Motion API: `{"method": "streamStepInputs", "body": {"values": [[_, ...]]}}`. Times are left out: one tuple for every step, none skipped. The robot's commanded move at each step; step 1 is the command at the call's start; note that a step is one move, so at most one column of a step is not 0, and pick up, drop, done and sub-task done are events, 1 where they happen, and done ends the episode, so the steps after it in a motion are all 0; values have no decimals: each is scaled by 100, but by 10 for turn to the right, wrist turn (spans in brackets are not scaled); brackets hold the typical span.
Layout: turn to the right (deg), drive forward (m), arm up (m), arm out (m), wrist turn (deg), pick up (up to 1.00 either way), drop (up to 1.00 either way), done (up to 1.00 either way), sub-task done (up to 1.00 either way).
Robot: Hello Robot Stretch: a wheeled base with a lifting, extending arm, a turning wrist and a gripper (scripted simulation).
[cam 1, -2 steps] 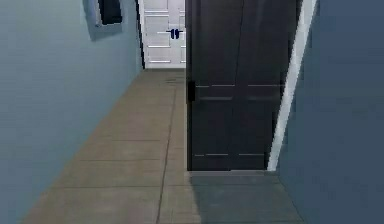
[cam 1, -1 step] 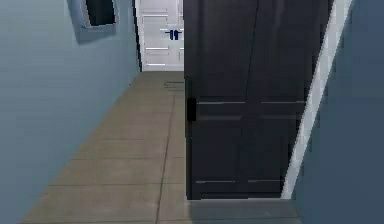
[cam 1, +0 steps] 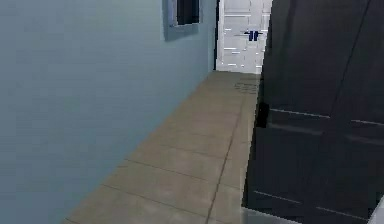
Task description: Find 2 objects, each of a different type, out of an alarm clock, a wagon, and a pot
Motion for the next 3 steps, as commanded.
{"method": "streamStepInputs", "body": {"values": [[0, 95, 0, 0, 0, 0, 0, 0, 0], [180, 0, 0, 0, 0, 0, 0, 0, 0], [0, 100, 0, 0, 0, 0, 0, 0, 0]]}}
